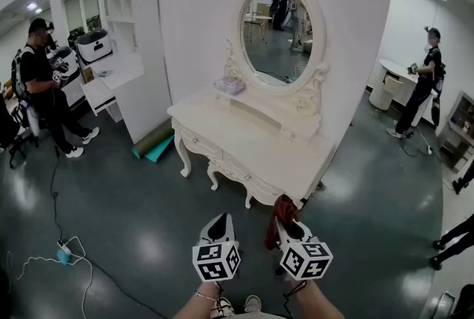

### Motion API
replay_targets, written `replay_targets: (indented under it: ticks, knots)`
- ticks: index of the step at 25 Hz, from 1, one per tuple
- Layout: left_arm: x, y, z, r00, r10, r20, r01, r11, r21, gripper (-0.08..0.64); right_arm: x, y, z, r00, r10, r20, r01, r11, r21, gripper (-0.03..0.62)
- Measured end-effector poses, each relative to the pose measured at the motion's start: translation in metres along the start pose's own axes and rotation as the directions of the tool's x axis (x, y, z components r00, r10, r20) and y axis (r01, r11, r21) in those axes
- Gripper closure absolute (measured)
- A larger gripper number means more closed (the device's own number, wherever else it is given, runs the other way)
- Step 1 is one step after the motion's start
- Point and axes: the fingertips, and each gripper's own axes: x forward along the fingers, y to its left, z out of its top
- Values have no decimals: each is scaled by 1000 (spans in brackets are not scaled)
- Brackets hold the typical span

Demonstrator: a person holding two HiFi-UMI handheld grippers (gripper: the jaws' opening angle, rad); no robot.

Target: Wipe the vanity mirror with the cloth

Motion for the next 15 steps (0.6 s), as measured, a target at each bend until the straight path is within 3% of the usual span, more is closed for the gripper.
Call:
replay_targets:
  ticks: [11, 15]
  knots:
    - [-1, 12, 2, 1000, -19, -11, 19, 1000, -1, 557, 9, 14, -4, 1000, -15, -5, 15, 1000, -9, 532]
    - [-4, 25, 6, 1000, -26, -7, 26, 1000, 8, 557, 16, 19, -2, 999, -31, 29, 30, 999, 29, 531]
